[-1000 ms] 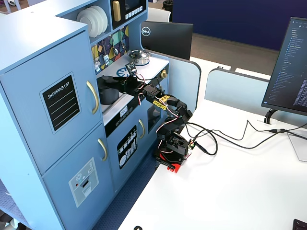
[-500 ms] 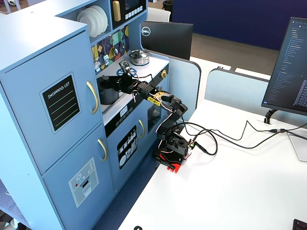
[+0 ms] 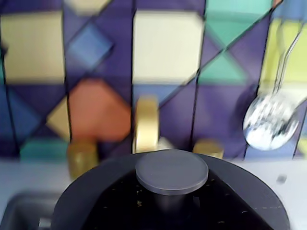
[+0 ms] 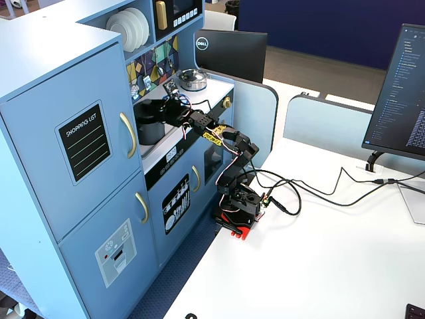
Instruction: Take off the lid from the gray recipient and place it on the counter
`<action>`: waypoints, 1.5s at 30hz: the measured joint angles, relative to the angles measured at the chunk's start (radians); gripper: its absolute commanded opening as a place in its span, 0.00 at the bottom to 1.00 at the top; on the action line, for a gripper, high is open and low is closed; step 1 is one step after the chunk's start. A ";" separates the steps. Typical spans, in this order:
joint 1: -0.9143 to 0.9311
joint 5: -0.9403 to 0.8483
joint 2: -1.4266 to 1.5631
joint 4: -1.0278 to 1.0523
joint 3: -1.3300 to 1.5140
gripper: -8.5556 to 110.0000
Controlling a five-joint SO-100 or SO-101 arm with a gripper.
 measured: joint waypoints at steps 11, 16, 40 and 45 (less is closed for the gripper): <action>0.219 0.000 0.000 -0.041 -0.067 0.07; 0.357 0.000 -0.012 -0.127 0.000 0.07; 0.506 0.015 -0.273 -0.471 0.218 0.07; 0.509 0.015 -0.324 -0.508 0.233 0.07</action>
